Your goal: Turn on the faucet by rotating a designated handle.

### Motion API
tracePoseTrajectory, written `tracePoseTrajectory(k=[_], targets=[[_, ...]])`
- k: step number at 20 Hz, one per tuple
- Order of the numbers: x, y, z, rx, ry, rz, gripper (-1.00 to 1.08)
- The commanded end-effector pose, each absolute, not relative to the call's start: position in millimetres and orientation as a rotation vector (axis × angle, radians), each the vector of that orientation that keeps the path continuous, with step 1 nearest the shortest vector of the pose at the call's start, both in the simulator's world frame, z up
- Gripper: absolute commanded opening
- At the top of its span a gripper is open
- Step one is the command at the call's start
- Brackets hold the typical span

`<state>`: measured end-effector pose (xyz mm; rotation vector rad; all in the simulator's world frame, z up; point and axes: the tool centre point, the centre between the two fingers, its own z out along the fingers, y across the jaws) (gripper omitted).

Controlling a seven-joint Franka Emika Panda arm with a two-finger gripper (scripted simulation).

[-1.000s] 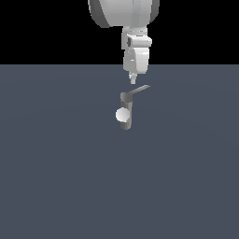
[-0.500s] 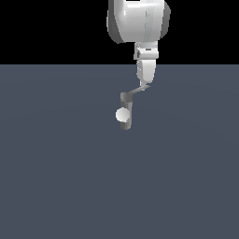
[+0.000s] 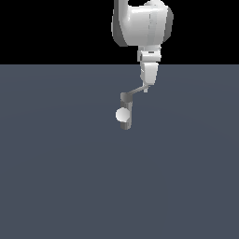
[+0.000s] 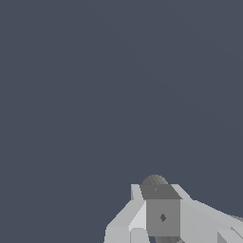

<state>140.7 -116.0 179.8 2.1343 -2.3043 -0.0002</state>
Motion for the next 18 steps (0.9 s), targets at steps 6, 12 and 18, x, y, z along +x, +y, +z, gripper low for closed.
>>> tracePoseTrajectory(k=[6,12,18], targets=[[140,-113,182,2.145,-2.295,0.000,-1.00],[129,-113,182,2.145,-2.295,0.000,-1.00],[114,-114,182,2.145,-2.295,0.000,-1.00]])
